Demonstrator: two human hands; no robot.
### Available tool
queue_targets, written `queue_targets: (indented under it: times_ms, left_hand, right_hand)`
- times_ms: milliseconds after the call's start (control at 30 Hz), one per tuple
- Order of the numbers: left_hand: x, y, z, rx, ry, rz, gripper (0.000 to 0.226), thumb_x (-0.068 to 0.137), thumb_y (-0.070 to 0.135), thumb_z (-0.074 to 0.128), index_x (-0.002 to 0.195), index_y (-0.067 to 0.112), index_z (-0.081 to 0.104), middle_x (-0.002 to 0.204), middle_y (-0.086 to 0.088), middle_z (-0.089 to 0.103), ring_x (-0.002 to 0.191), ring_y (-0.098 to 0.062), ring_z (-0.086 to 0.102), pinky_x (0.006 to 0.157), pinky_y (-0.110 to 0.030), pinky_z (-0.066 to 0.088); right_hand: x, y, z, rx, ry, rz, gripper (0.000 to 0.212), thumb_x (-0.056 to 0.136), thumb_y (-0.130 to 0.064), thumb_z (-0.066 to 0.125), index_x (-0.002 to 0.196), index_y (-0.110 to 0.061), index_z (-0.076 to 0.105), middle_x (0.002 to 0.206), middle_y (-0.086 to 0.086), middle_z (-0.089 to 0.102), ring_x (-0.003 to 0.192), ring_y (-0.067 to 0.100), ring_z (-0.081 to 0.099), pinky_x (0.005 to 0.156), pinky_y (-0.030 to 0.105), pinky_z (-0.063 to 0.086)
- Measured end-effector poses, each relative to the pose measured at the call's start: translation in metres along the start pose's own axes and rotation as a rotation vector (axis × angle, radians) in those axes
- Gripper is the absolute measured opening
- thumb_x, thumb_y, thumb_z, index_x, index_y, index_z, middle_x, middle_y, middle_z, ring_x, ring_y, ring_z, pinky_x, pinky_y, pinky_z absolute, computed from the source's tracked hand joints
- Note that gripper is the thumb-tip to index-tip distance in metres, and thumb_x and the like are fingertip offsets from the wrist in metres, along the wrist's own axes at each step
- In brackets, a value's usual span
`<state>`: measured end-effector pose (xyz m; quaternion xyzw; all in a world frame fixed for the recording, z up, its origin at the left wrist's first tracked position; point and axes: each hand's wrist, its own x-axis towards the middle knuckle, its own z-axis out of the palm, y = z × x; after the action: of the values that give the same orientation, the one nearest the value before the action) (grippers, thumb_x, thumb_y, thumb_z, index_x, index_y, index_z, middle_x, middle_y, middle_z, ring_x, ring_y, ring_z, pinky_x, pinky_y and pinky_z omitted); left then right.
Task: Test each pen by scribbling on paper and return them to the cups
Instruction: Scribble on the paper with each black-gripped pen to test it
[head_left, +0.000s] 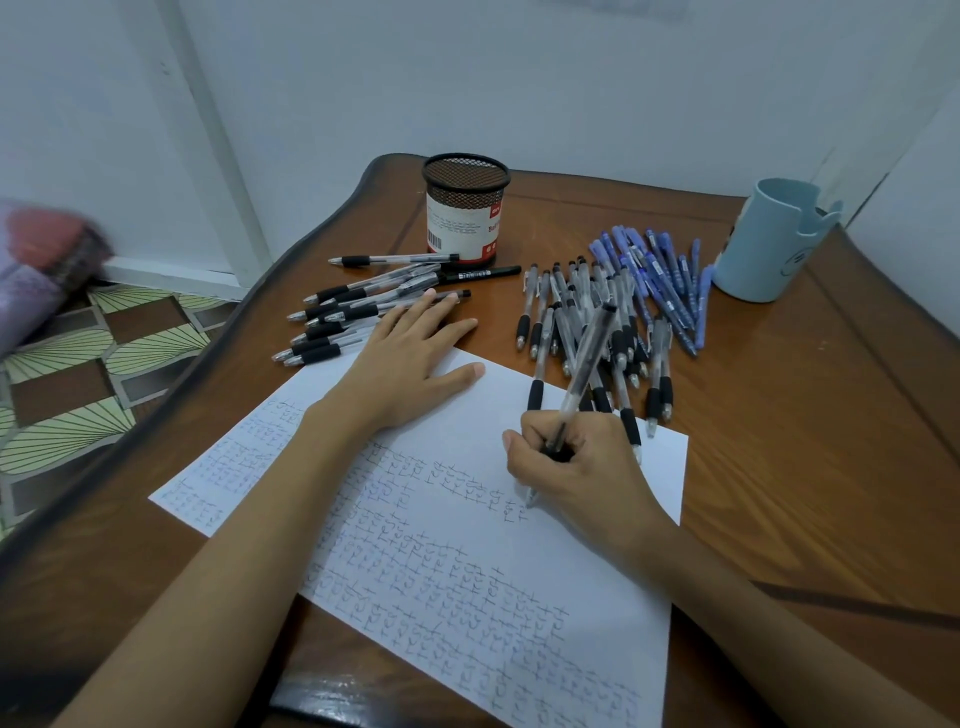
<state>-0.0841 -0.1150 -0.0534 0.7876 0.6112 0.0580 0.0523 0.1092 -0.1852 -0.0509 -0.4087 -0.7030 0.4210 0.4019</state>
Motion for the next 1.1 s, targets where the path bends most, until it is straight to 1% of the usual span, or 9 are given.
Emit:
queue_targets:
  times_ms: [100,233,367,467,567,733,800,900,1100]
  left_hand:
    - [-0.001,-0.001,0.001,-0.011,0.012,0.009,0.069,0.088,0.066,0.021,0.149,0.033,0.015,0.159,0.005,-0.002,0.145,-0.012,-0.01,0.115,-0.034,-0.01]
    - [0.0,-0.001,0.001,-0.012,0.011,0.004,0.066,0.091,0.064,0.024,0.149,0.033,0.015,0.159,0.006,-0.002,0.145,-0.012,-0.01,0.115,-0.033,-0.01]
    - [0.0,0.0,0.001,-0.016,0.019,0.001,0.06,0.095,0.055,0.028,0.149,0.033,0.014,0.159,0.006,-0.003,0.145,-0.011,-0.011,0.113,-0.031,-0.012]
    - [-0.001,0.0,0.0,-0.022,0.023,-0.002,0.06,0.095,0.055,0.028,0.149,0.034,0.013,0.159,0.007,-0.003,0.145,-0.011,-0.012,0.112,-0.03,-0.012]
    - [0.0,-0.002,0.001,-0.021,0.033,0.004,0.059,0.096,0.056,0.027,0.149,0.034,0.013,0.159,0.007,-0.003,0.145,-0.01,-0.012,0.111,-0.028,-0.013]
    - [0.0,-0.002,0.003,-0.022,0.031,0.007,0.065,0.092,0.064,0.02,0.149,0.034,0.014,0.159,0.007,-0.003,0.144,-0.01,-0.012,0.107,-0.024,-0.016]
    - [0.0,-0.001,0.003,-0.015,0.027,0.011,0.062,0.094,0.062,0.022,0.149,0.034,0.013,0.159,0.007,-0.004,0.144,-0.01,-0.013,0.108,-0.025,-0.015]
    - [0.0,-0.002,0.002,-0.02,0.021,0.009,0.06,0.096,0.056,0.026,0.149,0.034,0.013,0.159,0.007,-0.005,0.144,-0.01,-0.013,0.112,-0.028,-0.013]
    - [-0.001,-0.002,0.003,-0.042,0.04,0.016,0.076,0.079,0.066,0.012,0.149,0.035,0.015,0.159,0.008,-0.003,0.144,-0.009,-0.012,0.113,-0.029,-0.012]
  right_hand:
    - [-0.001,-0.002,0.0,0.03,0.019,0.004,0.04,0.088,-0.008,0.061,0.052,0.004,0.047,0.05,0.018,0.043,0.048,0.008,0.039,0.051,0.013,0.038]
    - [0.0,0.0,0.001,-0.022,0.026,-0.009,0.047,0.086,-0.003,0.058,0.045,-0.016,0.039,0.041,-0.007,0.035,0.043,0.004,0.035,0.051,0.011,0.035]
    - [0.0,-0.001,0.001,-0.038,0.033,-0.024,0.042,0.088,-0.008,0.062,0.049,-0.008,0.044,0.043,-0.007,0.039,0.044,0.003,0.037,0.05,0.012,0.035]
    - [0.001,-0.006,0.0,-0.014,0.065,-0.038,0.027,0.085,-0.029,0.063,0.068,-0.009,0.057,0.046,-0.008,0.039,0.044,0.003,0.038,0.049,0.014,0.033]
    - [0.004,-0.008,-0.008,0.202,0.041,0.09,0.029,0.079,-0.041,0.056,0.1,-0.021,0.054,0.046,-0.009,0.036,0.043,0.003,0.034,0.046,0.014,0.031]
    - [0.008,-0.011,-0.019,0.519,-0.04,0.263,0.027,0.085,-0.037,0.061,0.073,-0.014,0.054,0.057,-0.004,0.045,0.052,0.008,0.037,0.042,0.015,0.029]
    - [0.01,-0.01,-0.024,0.717,-0.141,0.222,0.019,0.079,-0.026,0.071,0.086,-0.012,0.06,0.064,-0.002,0.045,0.054,0.007,0.039,0.041,0.015,0.032]
    - [0.011,-0.011,-0.028,0.929,-0.325,0.194,0.075,0.066,-0.027,0.083,0.129,-0.025,0.043,0.067,0.0,0.047,0.045,0.003,0.037,0.039,0.014,0.036]
    - [0.012,-0.008,-0.03,1.041,-0.357,0.309,0.057,0.071,-0.039,0.078,0.115,-0.011,0.054,0.053,-0.003,0.044,0.041,0.005,0.039,0.039,0.016,0.035]
